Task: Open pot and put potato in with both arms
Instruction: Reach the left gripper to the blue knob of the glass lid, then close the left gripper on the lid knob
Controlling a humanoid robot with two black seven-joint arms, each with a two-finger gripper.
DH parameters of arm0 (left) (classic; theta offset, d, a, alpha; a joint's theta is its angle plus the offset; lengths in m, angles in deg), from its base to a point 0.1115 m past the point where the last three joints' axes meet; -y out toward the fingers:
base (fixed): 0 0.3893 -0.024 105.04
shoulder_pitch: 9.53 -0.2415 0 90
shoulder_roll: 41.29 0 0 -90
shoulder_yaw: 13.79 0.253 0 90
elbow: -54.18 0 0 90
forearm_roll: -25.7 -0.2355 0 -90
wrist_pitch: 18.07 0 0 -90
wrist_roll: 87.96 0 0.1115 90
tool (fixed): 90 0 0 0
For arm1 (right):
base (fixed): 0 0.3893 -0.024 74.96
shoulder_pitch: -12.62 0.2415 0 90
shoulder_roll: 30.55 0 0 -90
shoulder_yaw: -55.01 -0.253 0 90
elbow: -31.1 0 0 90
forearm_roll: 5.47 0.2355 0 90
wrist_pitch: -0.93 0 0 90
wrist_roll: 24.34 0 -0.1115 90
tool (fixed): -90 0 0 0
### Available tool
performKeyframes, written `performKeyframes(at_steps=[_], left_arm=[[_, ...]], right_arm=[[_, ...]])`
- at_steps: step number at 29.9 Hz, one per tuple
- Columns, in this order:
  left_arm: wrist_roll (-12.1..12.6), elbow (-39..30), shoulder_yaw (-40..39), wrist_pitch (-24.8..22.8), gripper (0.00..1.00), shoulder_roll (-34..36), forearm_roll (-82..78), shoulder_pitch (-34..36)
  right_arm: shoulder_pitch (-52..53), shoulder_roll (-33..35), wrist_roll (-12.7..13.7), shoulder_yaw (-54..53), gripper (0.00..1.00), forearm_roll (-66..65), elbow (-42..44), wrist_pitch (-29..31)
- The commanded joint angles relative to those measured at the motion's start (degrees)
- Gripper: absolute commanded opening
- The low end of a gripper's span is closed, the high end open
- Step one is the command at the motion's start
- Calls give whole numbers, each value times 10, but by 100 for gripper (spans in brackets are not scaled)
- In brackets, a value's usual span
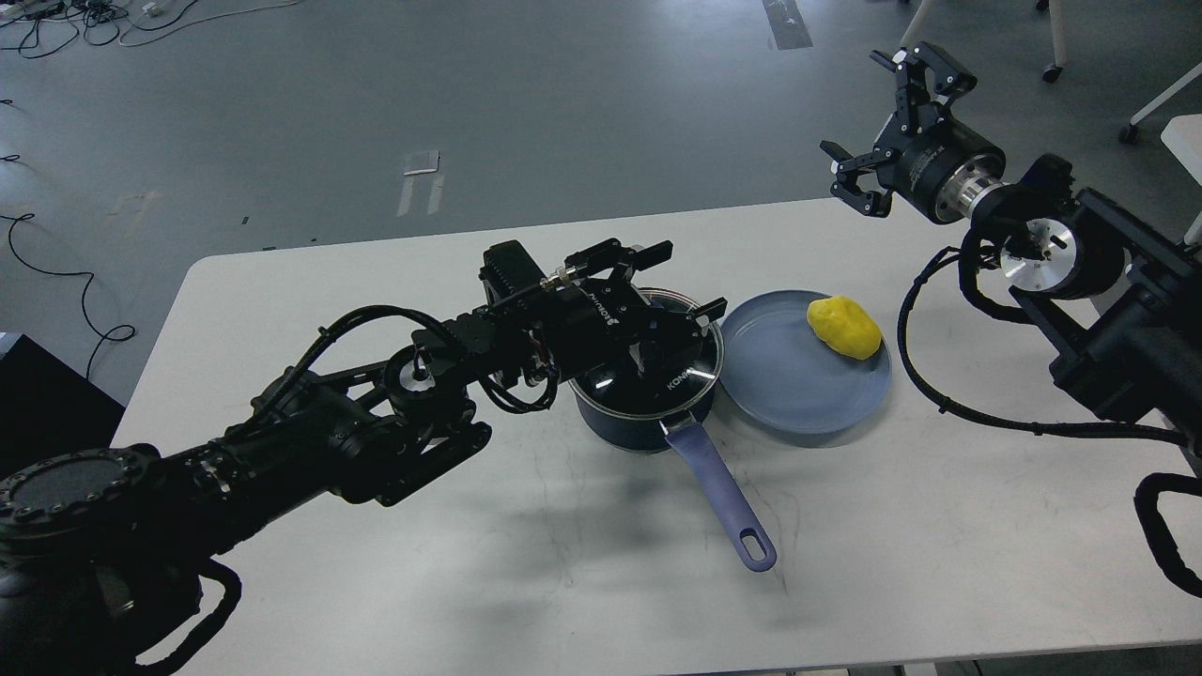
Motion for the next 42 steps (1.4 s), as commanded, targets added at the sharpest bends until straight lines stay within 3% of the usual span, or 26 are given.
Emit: performKeyframes(at_steps=[1,18,42], left_arm=[[1,2,0,0,92,8,0,-9],[-4,7,43,19,92,20,0,-31],[-4,16,35,39,92,32,7,-22]], right_arm=[[-1,0,0,0,100,0,0,-2],[5,0,1,1,100,-1,0,-9],[6,4,0,0,100,-1,5,-10]])
